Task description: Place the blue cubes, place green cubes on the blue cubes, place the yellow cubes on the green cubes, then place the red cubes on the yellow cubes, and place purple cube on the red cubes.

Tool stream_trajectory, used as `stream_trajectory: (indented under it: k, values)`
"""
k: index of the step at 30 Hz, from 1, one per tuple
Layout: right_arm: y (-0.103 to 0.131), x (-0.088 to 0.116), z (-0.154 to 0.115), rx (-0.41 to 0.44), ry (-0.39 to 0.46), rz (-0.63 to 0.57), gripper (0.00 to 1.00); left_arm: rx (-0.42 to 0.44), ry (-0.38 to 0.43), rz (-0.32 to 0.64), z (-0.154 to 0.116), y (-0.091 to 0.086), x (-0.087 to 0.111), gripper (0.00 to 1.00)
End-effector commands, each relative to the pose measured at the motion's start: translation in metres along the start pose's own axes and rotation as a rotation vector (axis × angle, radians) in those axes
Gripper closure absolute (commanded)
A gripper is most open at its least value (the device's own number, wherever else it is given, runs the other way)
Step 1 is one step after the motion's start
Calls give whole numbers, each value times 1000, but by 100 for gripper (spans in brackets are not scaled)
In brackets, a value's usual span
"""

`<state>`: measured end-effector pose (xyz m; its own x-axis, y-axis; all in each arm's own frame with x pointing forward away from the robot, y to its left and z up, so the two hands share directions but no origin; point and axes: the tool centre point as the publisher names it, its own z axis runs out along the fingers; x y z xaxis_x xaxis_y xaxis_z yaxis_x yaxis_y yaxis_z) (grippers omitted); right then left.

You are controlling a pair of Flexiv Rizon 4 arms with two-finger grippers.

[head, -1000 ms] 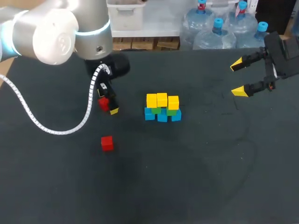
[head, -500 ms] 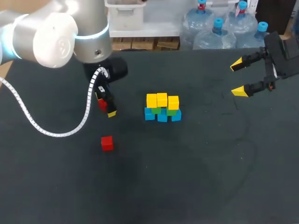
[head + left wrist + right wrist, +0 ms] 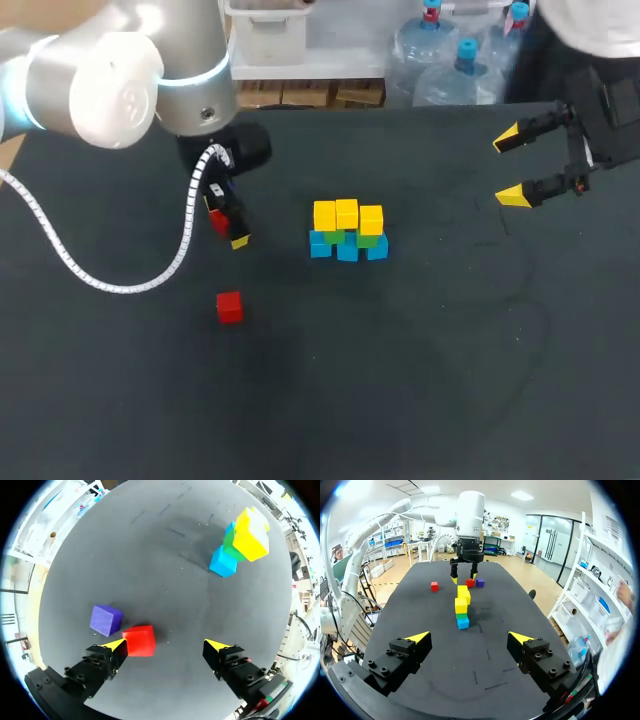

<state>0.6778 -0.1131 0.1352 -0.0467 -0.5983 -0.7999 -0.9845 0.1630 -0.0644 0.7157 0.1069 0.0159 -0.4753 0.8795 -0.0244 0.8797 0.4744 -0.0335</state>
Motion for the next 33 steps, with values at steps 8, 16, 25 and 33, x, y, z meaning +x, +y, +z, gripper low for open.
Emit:
stream_trajectory:
  k: [8, 16, 25, 33]
  values:
    - [0, 0, 1, 0, -2, -1, 0, -19, 34, 13, -3, 8, 1, 0]
    - [0, 0, 1, 0, -2, -1, 0, -27, 53, 31, 1, 17, -3, 0]
    - [0, 0, 1, 0, -2, -1, 0, -31, 59, 29, 2, 18, -4, 0]
    - [0, 0, 1, 0, -2, -1, 0, -26, 68, 16, 7, 20, 0, 0]
